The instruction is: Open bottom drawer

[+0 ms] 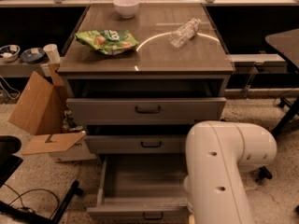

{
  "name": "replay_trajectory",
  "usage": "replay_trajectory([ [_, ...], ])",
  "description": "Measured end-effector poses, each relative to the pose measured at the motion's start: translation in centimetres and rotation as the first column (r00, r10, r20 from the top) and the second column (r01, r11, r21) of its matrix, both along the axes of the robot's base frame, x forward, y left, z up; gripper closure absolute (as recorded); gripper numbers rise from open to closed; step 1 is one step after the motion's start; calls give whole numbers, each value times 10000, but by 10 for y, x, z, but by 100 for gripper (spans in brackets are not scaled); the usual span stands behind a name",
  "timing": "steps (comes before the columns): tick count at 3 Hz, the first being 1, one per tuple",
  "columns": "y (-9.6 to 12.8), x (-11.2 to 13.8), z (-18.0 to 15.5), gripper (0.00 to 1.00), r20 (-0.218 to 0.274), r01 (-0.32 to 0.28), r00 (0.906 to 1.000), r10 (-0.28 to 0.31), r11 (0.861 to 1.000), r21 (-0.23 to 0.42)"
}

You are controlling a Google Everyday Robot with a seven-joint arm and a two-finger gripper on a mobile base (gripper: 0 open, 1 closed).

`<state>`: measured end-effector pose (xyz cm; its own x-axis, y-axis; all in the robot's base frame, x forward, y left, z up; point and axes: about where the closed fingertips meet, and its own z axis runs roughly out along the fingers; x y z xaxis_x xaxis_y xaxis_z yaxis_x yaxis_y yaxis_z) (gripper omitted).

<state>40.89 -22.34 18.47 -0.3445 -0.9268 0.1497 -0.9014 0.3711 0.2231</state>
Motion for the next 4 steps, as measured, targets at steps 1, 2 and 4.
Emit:
replay_trajectory([
  [1,15,-56,-4,49,-758,186,9970,-147,9985,510],
  [2,15,-56,2,72,-758,186,9970,-147,9985,510],
  [4,-6,-11,95,100,1508,-376,9878,390,9992,-121],
])
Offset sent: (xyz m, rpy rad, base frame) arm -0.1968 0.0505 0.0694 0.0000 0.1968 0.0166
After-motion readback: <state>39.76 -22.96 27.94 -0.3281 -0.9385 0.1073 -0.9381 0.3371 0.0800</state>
